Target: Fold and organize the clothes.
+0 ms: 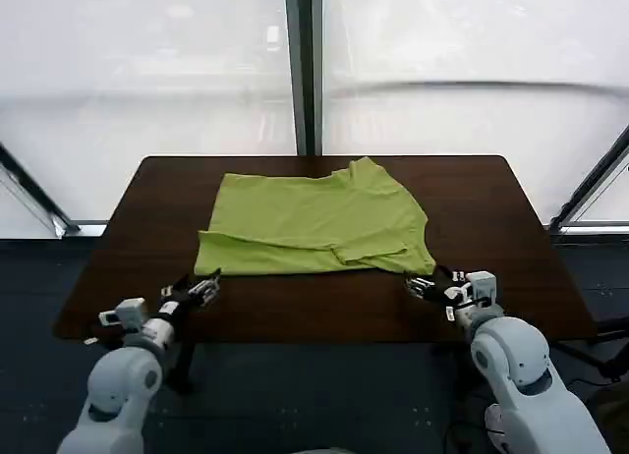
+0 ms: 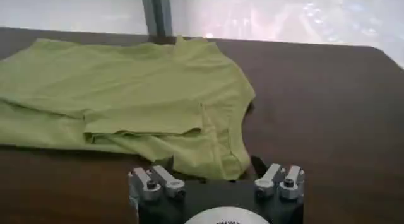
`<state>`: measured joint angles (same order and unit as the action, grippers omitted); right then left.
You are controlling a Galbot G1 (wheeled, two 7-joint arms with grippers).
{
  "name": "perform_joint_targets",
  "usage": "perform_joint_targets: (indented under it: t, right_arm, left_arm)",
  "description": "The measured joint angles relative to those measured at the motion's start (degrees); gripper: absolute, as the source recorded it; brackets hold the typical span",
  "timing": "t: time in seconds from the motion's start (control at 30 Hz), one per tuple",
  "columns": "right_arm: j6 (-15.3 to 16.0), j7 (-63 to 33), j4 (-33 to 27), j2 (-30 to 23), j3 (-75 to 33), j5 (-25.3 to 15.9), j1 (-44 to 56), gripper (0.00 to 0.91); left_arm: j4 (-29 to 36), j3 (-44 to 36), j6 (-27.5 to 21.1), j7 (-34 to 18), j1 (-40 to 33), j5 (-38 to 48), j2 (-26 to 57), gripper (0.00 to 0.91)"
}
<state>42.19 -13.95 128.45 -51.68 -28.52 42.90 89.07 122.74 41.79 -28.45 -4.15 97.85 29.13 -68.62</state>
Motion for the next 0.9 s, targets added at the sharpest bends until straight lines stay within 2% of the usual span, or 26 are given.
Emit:
perform_joint_targets:
  t: [0.03,0.07,0.27,0.37,0.53,0.67,0.77,0.9]
  right_arm:
    - [0.0,-0.2,0.3,0.2,-0.2,0.0,0.2,0.146]
    - [0.0,-0.2,0.8,0.5,-0.4,0.0,0.5,0.878]
    - [0.0,0.3,2.4,1.2,-2.4,3.7,-1.8,0.878]
    - [0.0,0.5,-0.1,0.7,-2.6,4.0,-7.7,0.878]
    - [0.0,0.9,-10.0,-2.1,1.6,3.6,-22.0,0.878]
    - [0.0,0.5,-19.8,-5.3,6.6,3.0,-33.6,0.878]
    - [0.0,0.4,-26.6,-7.8,10.5,0.9,-40.3,0.878]
    - [0.0,0.8,-33.8,-10.5,15.4,-1.8,-47.1,0.878]
  left_arm:
    - [0.2,0.2,0.0,0.0,0.5,0.0,0.1,0.0]
    - [0.4,0.4,0.0,0.1,1.0,0.0,0.2,0.878]
    - [2.2,0.6,-0.7,-0.7,2.8,0.0,0.1,0.878]
    - [3.2,0.9,-1.6,-1.7,3.7,0.0,-0.1,0.878]
    - [4.6,2.0,-5.1,-3.9,4.2,0.0,0.7,0.878]
    - [5.3,3.2,-5.9,-6.4,3.3,1.5,1.5,0.878]
    - [4.9,3.4,-6.5,-9.3,0.3,6.7,2.9,0.878]
    - [2.7,1.6,-7.4,-14.7,-7.4,16.0,5.5,0.878]
